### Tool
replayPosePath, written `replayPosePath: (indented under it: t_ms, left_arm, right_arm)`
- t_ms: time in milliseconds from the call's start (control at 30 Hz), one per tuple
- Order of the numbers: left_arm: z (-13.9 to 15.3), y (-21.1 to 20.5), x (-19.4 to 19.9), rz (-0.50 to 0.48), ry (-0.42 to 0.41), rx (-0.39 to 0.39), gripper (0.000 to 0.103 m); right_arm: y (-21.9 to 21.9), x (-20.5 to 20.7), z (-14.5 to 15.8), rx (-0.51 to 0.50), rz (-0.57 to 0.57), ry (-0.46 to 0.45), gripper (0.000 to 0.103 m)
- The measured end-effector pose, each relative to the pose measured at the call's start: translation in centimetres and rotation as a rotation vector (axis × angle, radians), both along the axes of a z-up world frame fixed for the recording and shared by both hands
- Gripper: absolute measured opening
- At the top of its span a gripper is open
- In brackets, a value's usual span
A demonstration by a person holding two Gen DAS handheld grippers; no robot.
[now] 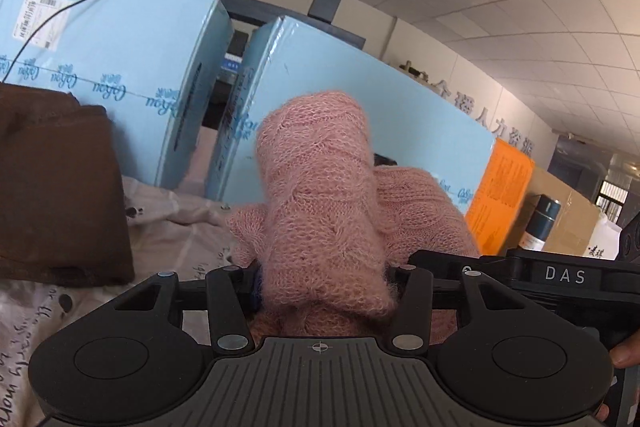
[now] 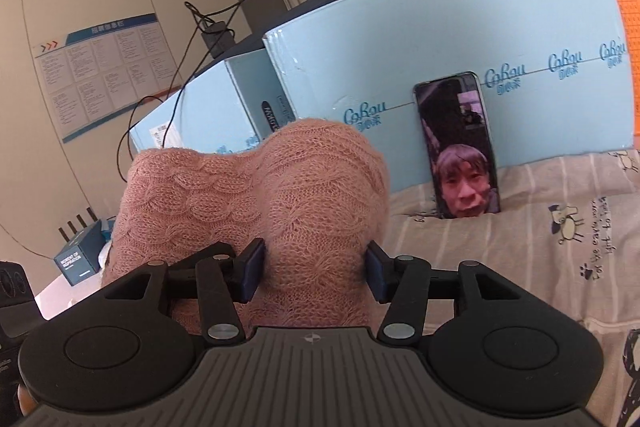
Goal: Fold clothes
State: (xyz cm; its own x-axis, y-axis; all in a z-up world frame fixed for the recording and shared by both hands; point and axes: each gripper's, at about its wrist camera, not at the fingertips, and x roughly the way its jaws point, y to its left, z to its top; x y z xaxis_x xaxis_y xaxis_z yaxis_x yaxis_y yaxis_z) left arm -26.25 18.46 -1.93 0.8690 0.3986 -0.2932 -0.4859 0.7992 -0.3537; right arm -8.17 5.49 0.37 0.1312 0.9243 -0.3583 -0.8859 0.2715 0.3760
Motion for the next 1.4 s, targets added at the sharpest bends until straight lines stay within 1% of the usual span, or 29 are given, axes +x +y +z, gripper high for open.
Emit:
replayPosePath:
  t_ms: [33, 100, 133, 167, 200, 233, 267, 300, 333, 367, 400, 433, 533, 567, 600, 633, 700, 733, 767, 800, 833, 900, 1000, 1033, 1167, 1300, 1367, 1400]
  left_arm:
    - [-0.5, -0.1, 1.4, -0.037, 0.036, -0.023, 0.047]
    - [-1.3, -0.3, 3.6, -0.095, 0.074, -0.036, 0.05]
    - [-1.8, -0.5, 4.3, -0.106, 0.066, -0.027, 0.054]
    - [-2.3, -0.7, 4.9, -0.111, 0.056, -0.016, 0.058]
    - [-2.7, -0.7, 4.9, -0.102, 0.039, -0.003, 0.069]
    - [-3.1, -0.7, 5.0, -0.093, 0.021, 0.011, 0.079]
    - [-3.3, -0.6, 4.9, -0.086, 0.004, 0.02, 0.082]
    - [-3.2, -0.4, 4.6, -0.085, -0.011, 0.02, 0.084]
    - [-3.0, -0.1, 4.2, -0.084, -0.025, 0.02, 0.087]
    - [-2.9, 0.1, 3.9, -0.082, -0.04, 0.02, 0.09]
    - [-2.8, 0.3, 3.5, -0.081, -0.055, 0.02, 0.092]
    - [-2.5, 0.6, 3.1, -0.071, -0.073, 0.024, 0.094]
    - [-1.2, 1.7, 0.9, 0.034, -0.142, 0.061, 0.101]
    - [-1.1, 2.0, 0.3, 0.084, -0.138, 0.073, 0.101]
    - [-0.9, 2.2, -0.1, 0.145, -0.115, 0.095, 0.101]
    - [-0.7, 2.3, -0.3, 0.193, -0.069, 0.129, 0.101]
    - [-0.9, 2.1, -0.2, 0.227, 0.038, 0.212, 0.101]
    - [-1.1, 2.0, -0.2, 0.236, 0.076, 0.239, 0.101]
    - [-1.2, 2.1, -0.2, 0.231, 0.103, 0.244, 0.101]
    - [-1.3, 2.3, -0.2, 0.218, 0.128, 0.244, 0.101]
    - [-1.4, 2.7, -0.3, 0.188, 0.137, 0.226, 0.101]
    - [-1.5, 3.3, -0.4, 0.147, 0.125, 0.187, 0.101]
    - [-2.2, 3.7, 0.0, 0.078, 0.127, 0.123, 0.101]
    - [-2.3, 3.5, 0.1, 0.058, 0.127, 0.124, 0.101]
    - [-2.6, 2.3, 0.6, -0.022, 0.119, 0.145, 0.101]
    - [-2.7, 1.7, 0.7, -0.11, 0.078, 0.12, 0.101]
    - [-2.9, 1.2, 0.8, -0.154, 0.058, 0.111, 0.101]
    - [-3.0, 1.0, 1.0, -0.167, 0.059, 0.12, 0.102]
  right_arm:
    - [-0.4, 0.7, -0.5, -0.039, -0.037, 0.006, 0.05]
    - [-1.0, 2.3, -1.5, -0.098, -0.104, 0.031, 0.05]
    - [-1.4, 3.0, -1.9, -0.108, -0.127, 0.046, 0.051]
    - [-1.9, 3.7, -2.4, -0.113, -0.147, 0.061, 0.054]
    - [-2.3, 4.4, -2.8, -0.113, -0.166, 0.069, 0.058]
    - [-2.6, 4.9, -3.1, -0.114, -0.185, 0.065, 0.065]
    - [-2.7, 5.1, -3.2, -0.119, -0.201, 0.051, 0.072]
    - [-2.7, 5.1, -3.3, -0.128, -0.215, 0.028, 0.075]
    - [-2.7, 5.0, -3.3, -0.135, -0.224, -0.002, 0.081]
    - [-2.7, 4.9, -3.2, -0.133, -0.229, -0.034, 0.084]
    - [-2.8, 4.8, -3.1, -0.12, -0.238, -0.055, 0.084]
    - [-2.9, 4.7, -2.9, -0.104, -0.25, -0.07, 0.084]
    - [-3.6, 4.3, -2.0, -0.038, -0.279, -0.103, 0.084]
    - [-3.9, 4.0, -1.8, -0.009, -0.278, -0.112, 0.084]
    - [-4.2, 3.7, -1.4, 0.027, -0.266, -0.122, 0.084]
    - [-4.4, 3.3, -1.1, 0.058, -0.245, -0.134, 0.084]
    - [-4.7, 2.3, -0.8, 0.106, -0.195, -0.169, 0.084]
    - [-4.8, 1.7, -0.6, 0.126, -0.166, -0.195, 0.085]
    - [-4.8, 1.0, -0.5, 0.139, -0.127, -0.224, 0.085]
    - [-4.8, 0.3, -0.4, 0.147, -0.083, -0.255, 0.085]
    - [-4.8, -0.3, -0.3, 0.152, -0.035, -0.278, 0.085]
    - [-4.5, -1.3, -0.5, 0.138, 0.067, -0.298, 0.085]
    - [-3.8, -2.8, -1.0, 0.087, 0.2, -0.311, 0.085]
    - [-3.3, -3.4, -1.4, 0.059, 0.225, -0.325, 0.085]
    - [-1.7, -5.4, -2.7, -0.047, 0.269, -0.38, 0.085]
    - [-0.8, -6.1, -3.1, -0.091, 0.244, -0.395, 0.087]
    - [-0.5, -6.0, -3.3, -0.114, 0.245, -0.396, 0.092]
    - [-0.3, -6.0, -3.5, -0.125, 0.245, -0.396, 0.093]
